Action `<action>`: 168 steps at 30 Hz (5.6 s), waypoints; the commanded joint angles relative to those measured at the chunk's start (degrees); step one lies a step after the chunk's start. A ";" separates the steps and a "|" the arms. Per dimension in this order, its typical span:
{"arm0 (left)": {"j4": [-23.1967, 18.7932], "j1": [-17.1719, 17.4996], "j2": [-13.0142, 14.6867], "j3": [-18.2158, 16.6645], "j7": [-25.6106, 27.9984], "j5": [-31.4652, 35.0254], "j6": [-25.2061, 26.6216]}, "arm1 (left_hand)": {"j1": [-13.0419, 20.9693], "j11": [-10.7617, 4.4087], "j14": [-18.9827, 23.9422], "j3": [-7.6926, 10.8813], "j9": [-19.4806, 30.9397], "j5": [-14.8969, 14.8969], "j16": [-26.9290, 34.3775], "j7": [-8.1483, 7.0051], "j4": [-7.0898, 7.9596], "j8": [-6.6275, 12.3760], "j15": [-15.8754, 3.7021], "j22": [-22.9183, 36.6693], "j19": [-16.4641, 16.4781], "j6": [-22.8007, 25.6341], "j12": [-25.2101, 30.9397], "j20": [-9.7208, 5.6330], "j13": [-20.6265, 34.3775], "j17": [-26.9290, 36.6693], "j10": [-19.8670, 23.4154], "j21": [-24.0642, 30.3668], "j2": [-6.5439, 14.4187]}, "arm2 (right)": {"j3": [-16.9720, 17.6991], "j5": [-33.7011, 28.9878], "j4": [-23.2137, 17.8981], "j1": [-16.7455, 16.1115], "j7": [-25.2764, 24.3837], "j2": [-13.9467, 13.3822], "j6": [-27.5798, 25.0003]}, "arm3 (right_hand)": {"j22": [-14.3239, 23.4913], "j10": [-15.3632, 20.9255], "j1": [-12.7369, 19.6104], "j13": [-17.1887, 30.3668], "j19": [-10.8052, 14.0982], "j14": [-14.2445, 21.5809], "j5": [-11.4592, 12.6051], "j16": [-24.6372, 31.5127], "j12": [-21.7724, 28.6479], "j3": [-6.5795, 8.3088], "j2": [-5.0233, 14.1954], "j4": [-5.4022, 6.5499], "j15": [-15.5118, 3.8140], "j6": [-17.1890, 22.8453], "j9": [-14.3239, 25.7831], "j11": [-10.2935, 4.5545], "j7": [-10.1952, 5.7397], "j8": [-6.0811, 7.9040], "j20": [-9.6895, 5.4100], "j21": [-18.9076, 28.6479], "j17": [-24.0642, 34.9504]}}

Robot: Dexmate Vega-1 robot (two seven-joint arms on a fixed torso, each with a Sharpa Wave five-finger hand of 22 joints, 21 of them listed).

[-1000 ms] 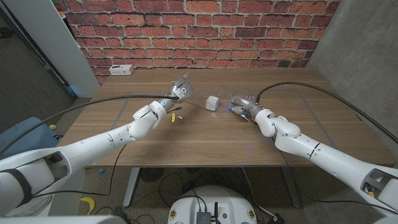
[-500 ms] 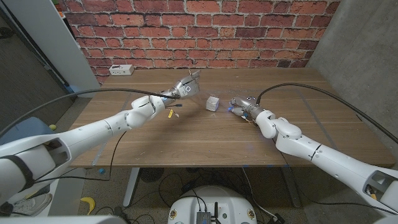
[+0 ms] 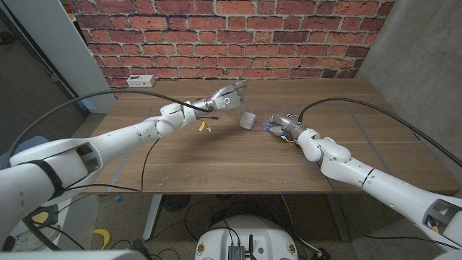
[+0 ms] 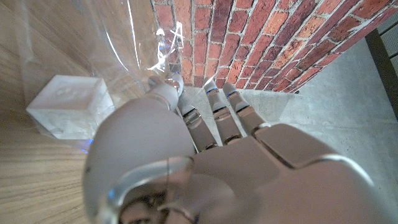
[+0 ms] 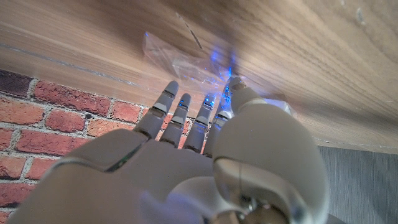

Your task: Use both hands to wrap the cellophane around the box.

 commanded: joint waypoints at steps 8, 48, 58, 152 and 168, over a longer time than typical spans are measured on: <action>20.17 -10.18 -12.43 12.88 16.12 -9.12 -1.35 | 1.06 -0.08 0.69 -0.57 0.20 -0.20 -0.27 -0.14 0.08 -0.40 -10.23 0.25 0.53 -0.31 -0.32 -0.53 0.29 0.15 -0.07 0.40 0.05 | 0.49 1.16 -0.91 -0.74 1.43 -0.51 -2.82 | 0.35 -0.72 0.38 0.15 0.25 -0.36 0.00 0.03 -0.38 0.46 0.34 0.45 -7.47 -0.69 0.42 0.04 -0.33 -0.54 -0.29 -0.04 0.24; 46.62 -12.27 -32.25 18.39 16.12 -14.89 -13.52 | 2.38 0.07 2.59 -1.60 0.41 -0.16 -0.29 -0.06 0.24 -0.98 -10.39 0.37 1.52 -1.64 -1.48 -0.90 0.21 0.24 -0.77 0.94 0.12 | 17.74 35.05 -7.12 -8.88 8.52 -5.97 -10.41 | 0.26 -28.31 -28.10 0.61 -17.60 -16.89 5.87 -8.30 -2.44 -19.03 -16.68 8.63 4.90 -47.13 0.82 9.69 -0.69 -2.38 8.86 -2.90 -0.73; 46.21 -13.44 -32.86 21.56 14.08 -17.81 -13.04 | 2.66 0.08 3.01 -1.83 0.53 -0.16 -0.28 -0.08 0.33 -0.88 -10.38 0.39 1.60 -1.70 -1.62 -0.94 0.22 0.27 -0.85 1.02 0.15 | 26.53 50.39 -2.77 -16.85 0.23 -3.99 3.89 | 0.43 -30.40 -33.50 0.61 -12.84 -12.86 7.30 -6.23 -2.17 -21.91 -15.80 11.70 4.93 -52.90 0.76 8.08 -2.99 -2.86 11.45 -0.61 -0.52; 48.16 -15.61 -37.21 19.82 14.58 -12.50 -10.50 | 8.45 0.22 -8.03 2.81 -0.11 0.14 -0.88 0.19 2.37 -2.14 -10.36 1.38 -2.53 -38.33 -3.04 1.29 -0.23 0.28 -34.09 3.75 1.65 | 5.78 -5.03 -5.76 10.48 15.92 -6.10 7.07 | -0.18 -23.75 7.02 0.36 -17.06 -18.21 3.33 -5.48 0.78 -8.56 -4.35 0.00 -3.36 -0.79 3.65 -5.39 -8.87 17.01 3.87 -1.31 -1.72; 45.28 -15.67 -35.46 19.14 16.12 -11.12 -11.44 | 9.13 0.15 -8.51 3.88 -0.12 0.34 -0.99 0.04 1.74 -1.86 -10.36 1.40 -3.22 -37.93 -2.81 1.50 -0.21 0.11 -33.94 3.97 1.34 | 2.13 -12.27 -4.20 13.69 23.47 -4.28 1.58 | -0.17 -30.34 6.27 0.45 -15.14 -17.81 8.49 -6.97 -2.65 -13.54 -6.69 -0.76 -0.20 -32.46 0.33 -2.51 -9.16 -2.88 8.43 -2.23 -1.70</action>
